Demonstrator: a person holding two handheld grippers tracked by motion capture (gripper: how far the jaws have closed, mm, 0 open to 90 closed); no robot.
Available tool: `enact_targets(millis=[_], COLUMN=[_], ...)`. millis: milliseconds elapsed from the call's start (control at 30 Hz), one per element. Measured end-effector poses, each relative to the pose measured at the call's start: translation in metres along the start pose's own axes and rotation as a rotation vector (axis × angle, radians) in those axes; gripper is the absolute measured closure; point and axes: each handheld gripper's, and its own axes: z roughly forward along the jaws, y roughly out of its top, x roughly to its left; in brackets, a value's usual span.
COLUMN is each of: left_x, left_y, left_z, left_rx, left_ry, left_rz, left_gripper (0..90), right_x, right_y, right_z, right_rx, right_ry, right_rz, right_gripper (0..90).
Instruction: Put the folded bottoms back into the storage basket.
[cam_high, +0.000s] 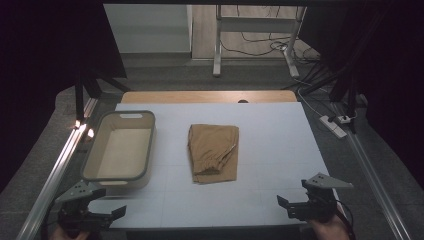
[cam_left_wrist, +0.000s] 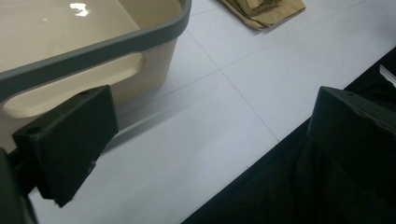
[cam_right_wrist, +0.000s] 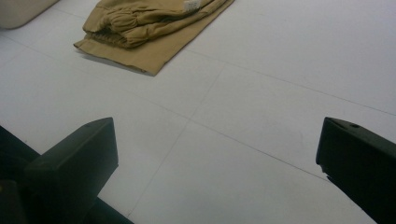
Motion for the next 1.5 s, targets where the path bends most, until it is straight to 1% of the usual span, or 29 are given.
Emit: enact_targets(millis=[133,267,400,633,800,933,1133,1200,1333,1400,1500], left_x=[-0.0001,0.0009,0.0007,0.0003,0.0003,0.0004,-0.0013,-0.0020,-0.0027,-0.0024,-0.0023], left_y=[-0.0005,-0.0003,-0.0002,0.0000,0.0000,0.0001,0.0007,0.0008,0.0012,0.0012,0.0021], left_z=[-0.0006,-0.0004,-0.0005,-0.0004,-0.0004,-0.0003,0.0000,-0.0002,-0.0008,-0.0013,-0.0021], left_rx=[-0.002,-0.002,-0.005,-0.005,-0.006,-0.008,-0.001,-0.001,-0.009,-0.020,-0.044], left_ry=[-0.004,-0.012,-0.009,-0.011,-0.013,-0.012,-0.003,-0.004,-0.003,-0.005,-0.026], left_rz=[0.002,-0.005,-0.004,0.003,0.005,0.005,0.013,0.018,0.023,0.024,0.025], left_gripper=[1.9,2.4,2.5,2.5,2.4,2.5,2.5,2.4,2.4,2.2,1.2], right_x=[-0.0001,-0.0004,-0.0009,0.0005,0.0003,0.0011,0.0012,0.0006,0.0005,0.0011,0.0016], right_y=[-0.0001,-0.0003,-0.0007,-0.0006,-0.0005,-0.0003,-0.0003,-0.0006,-0.0009,-0.0009,-0.0008], right_z=[-0.0006,-0.0007,-0.0019,-0.0018,-0.0016,-0.0006,-0.0006,-0.0014,-0.0023,-0.0025,-0.0019], right_rx=[-0.007,-0.010,-0.024,-0.019,-0.015,-0.007,-0.004,-0.015,-0.028,-0.027,-0.022], right_ry=[0.001,-0.001,0.005,0.002,0.010,0.012,0.016,0.018,0.020,0.021,0.023], right_rz=[0.002,0.005,0.010,-0.006,-0.006,-0.017,-0.020,-0.012,-0.011,-0.020,-0.023], right_gripper=[0.0,0.0,0.0,0.0,0.0,0.0,0.0,0.0,0.0,0.0,0.0])
